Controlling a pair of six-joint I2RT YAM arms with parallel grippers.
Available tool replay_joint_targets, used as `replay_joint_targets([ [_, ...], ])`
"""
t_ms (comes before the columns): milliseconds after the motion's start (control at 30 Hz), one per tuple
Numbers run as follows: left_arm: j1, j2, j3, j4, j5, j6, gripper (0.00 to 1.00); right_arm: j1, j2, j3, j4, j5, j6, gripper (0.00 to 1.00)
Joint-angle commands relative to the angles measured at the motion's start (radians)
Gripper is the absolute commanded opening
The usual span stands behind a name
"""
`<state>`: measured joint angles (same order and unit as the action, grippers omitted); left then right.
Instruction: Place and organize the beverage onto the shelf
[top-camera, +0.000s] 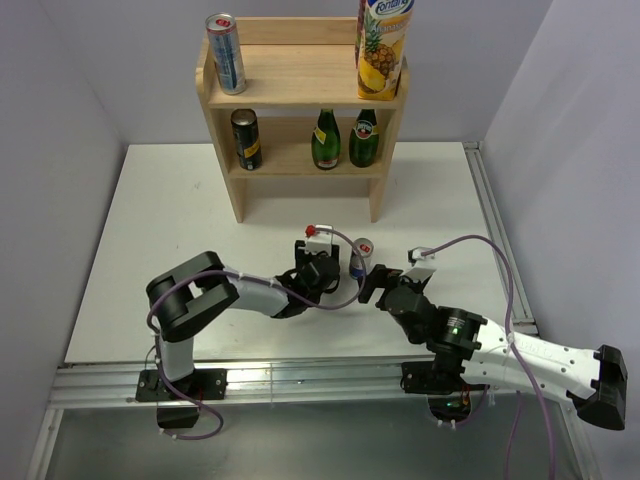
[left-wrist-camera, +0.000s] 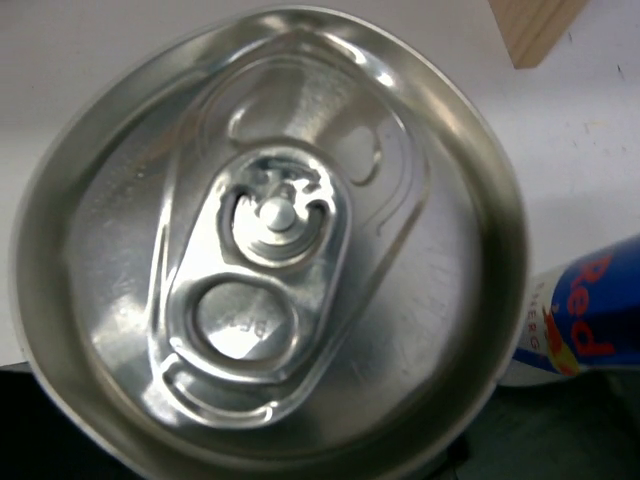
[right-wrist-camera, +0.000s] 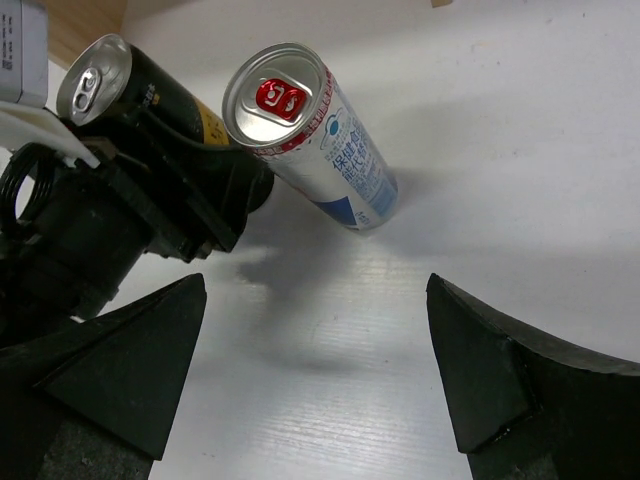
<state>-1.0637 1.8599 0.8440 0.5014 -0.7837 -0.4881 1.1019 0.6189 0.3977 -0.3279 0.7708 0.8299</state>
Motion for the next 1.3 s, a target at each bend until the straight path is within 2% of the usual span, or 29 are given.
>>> replay_joint_targets([
  [0, 0.022, 0.027, 0.038, 0.066, -0.034, -0.004, 0.14, 0.006, -0.013, -0.016, 0.000, 0.036, 0.017, 0.98],
  [33, 0.031, 0.028, 0.038, 0.066, -0.029, -0.007, 0.03, 0.004, -0.010, -0.016, 0.000, 0.038, 0.017, 0.98],
  [67, 0.044, 0.025, 0.040, 0.062, -0.025, -0.015, 0.00, 0.006, -0.011, -0.014, -0.002, 0.035, 0.017, 0.98],
  [133, 0.050, 0.004, 0.040, 0.042, -0.032, -0.009, 0.00, 0.004, -0.011, -0.014, -0.002, 0.035, 0.017, 0.98],
  [267, 0.047, -0.160, 0.046, -0.096, -0.051, 0.017, 0.00, 0.006, -0.016, -0.017, 0.003, 0.038, 0.014, 0.98],
  [367, 0.074, -0.234, 0.118, -0.238, -0.009, 0.054, 0.00, 0.006, -0.010, -0.016, 0.006, 0.038, 0.015, 0.98],
  [567, 0.142, -0.338, 0.236, -0.360, 0.011, 0.117, 0.00, 0.006, -0.021, -0.022, 0.009, 0.042, 0.015, 0.98],
  [933, 0.283, -0.341, 0.450, -0.435, 0.064, 0.200, 0.00, 0.004, -0.012, -0.019, 0.009, 0.038, 0.012, 0.98],
  [1267, 0.321, -0.269, 0.592, -0.435, 0.061, 0.238, 0.00, 0.004, -0.015, -0.022, 0.010, 0.039, 0.011, 0.98],
])
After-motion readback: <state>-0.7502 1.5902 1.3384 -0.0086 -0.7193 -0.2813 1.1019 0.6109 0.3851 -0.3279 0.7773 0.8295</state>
